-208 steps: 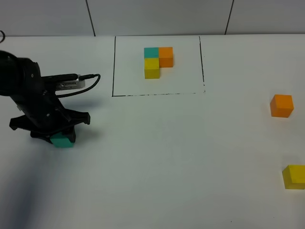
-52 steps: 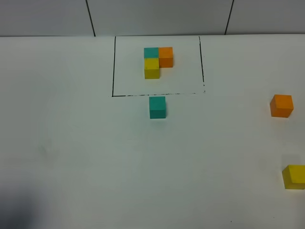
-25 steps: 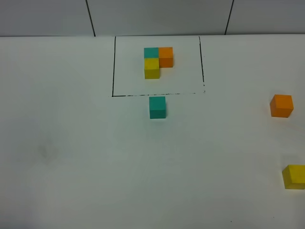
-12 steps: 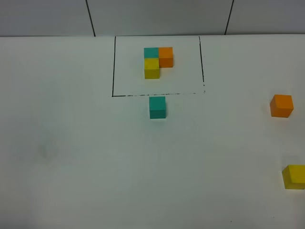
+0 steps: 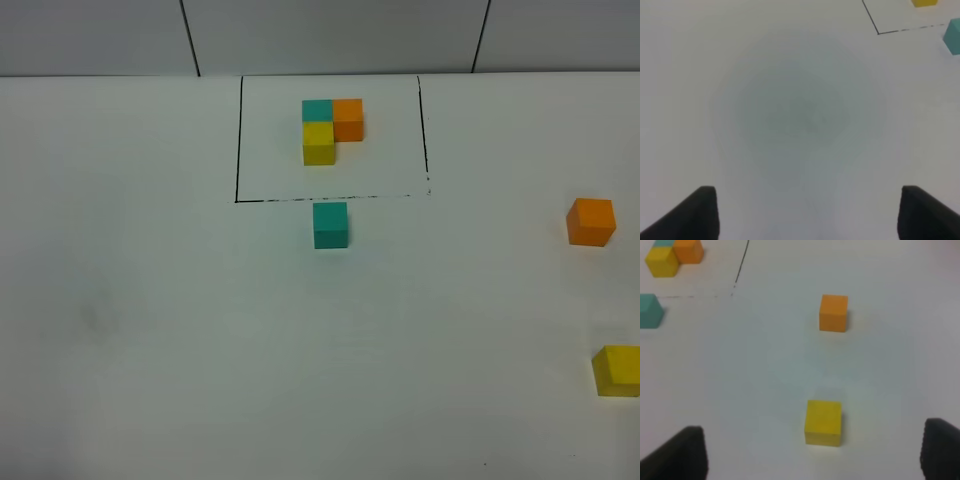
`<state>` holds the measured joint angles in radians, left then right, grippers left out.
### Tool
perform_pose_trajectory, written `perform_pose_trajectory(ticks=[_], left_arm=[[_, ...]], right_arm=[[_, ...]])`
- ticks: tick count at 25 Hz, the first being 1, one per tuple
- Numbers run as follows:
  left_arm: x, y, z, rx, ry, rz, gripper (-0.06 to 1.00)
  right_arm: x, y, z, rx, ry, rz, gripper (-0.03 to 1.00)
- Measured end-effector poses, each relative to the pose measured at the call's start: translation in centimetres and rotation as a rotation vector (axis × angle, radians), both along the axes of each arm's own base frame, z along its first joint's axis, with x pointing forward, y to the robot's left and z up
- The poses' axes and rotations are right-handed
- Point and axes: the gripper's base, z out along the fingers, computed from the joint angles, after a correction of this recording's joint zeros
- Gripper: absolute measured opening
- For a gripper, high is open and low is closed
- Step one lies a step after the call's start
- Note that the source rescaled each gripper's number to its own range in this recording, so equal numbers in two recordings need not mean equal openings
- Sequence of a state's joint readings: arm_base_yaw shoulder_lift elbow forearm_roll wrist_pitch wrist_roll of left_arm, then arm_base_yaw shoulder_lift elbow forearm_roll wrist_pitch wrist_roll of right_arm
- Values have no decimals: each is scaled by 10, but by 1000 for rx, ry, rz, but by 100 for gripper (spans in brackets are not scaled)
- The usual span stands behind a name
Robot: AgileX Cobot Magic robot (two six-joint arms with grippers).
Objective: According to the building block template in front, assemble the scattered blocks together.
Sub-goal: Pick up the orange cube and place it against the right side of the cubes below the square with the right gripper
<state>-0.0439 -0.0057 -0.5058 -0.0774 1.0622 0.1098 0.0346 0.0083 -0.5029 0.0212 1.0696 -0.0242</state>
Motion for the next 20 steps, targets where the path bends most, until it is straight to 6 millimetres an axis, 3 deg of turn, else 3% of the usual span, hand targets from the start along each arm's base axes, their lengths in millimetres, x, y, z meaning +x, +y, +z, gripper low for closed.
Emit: perform_pose_trajectory(ticks=[20], left_arm=[[0, 0, 0, 0, 0, 0, 73]], right_arm=[[1, 0, 0, 0, 3, 0, 73]])
